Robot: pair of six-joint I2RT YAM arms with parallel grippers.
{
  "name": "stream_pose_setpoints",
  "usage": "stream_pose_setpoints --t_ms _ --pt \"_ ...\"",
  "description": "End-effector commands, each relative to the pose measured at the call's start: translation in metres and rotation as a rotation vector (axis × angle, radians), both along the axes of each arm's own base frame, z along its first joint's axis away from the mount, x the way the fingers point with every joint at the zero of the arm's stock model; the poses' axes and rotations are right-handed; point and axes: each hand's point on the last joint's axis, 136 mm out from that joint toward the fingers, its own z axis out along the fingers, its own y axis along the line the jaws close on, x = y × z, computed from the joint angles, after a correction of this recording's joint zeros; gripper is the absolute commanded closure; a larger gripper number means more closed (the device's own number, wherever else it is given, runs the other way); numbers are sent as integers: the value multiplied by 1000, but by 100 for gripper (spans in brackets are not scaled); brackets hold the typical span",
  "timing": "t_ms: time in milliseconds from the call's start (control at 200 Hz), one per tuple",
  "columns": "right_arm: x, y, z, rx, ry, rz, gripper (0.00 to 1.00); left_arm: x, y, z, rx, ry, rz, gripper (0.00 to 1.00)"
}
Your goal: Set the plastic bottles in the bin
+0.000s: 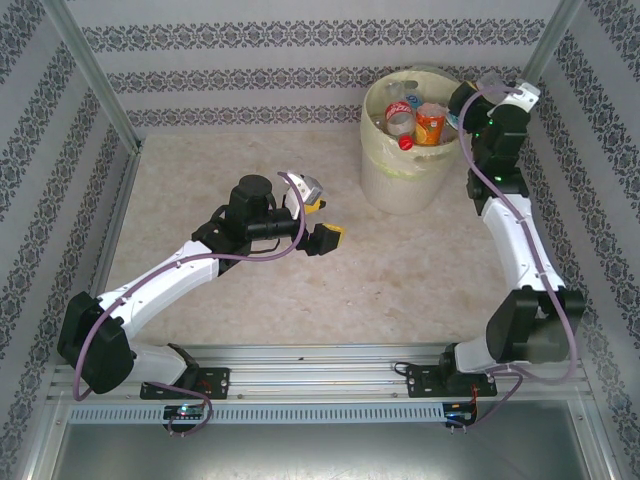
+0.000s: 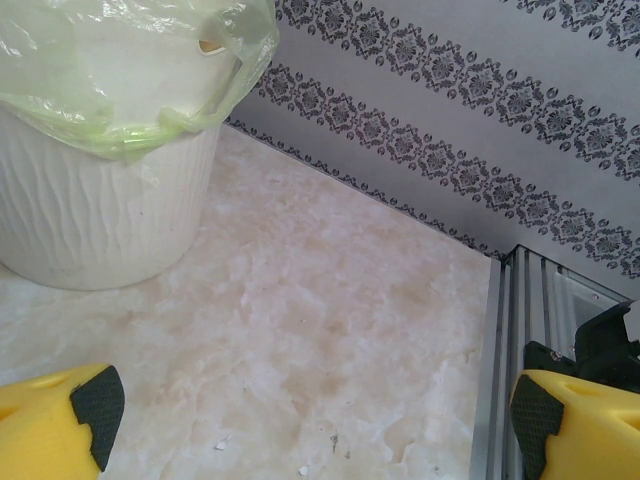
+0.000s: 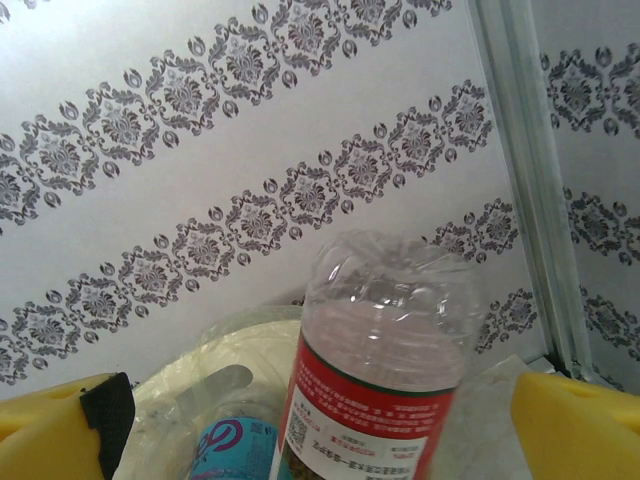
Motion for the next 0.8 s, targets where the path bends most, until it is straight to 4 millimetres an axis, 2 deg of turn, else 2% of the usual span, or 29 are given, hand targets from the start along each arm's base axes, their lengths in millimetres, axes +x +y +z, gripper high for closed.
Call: stream_pose_setpoints --t_ms 0,85,240,310,415,615,794 --pt "-18 2 -4 -32 55 49 3 2 3 3 9 -15 -1 0" --pt "-29 2 -4 -43 75 70 3 2 5 4 11 -24 4 0" --pt "-54 17 -3 -99 110 147 2 3 8 8 16 -45 23 0" --pt "-67 28 -6 -127 116 201 2 5 11 9 20 -56 41 0" --pt "-89 34 -15 -141 138 224 2 8 14 9 26 -69 68 0" --pt "-126 44 -46 -124 157 256 2 14 21 7 48 -98 119 0" --pt "-149 39 -92 -125 184 214 2 26 37 9 87 -137 235 0"
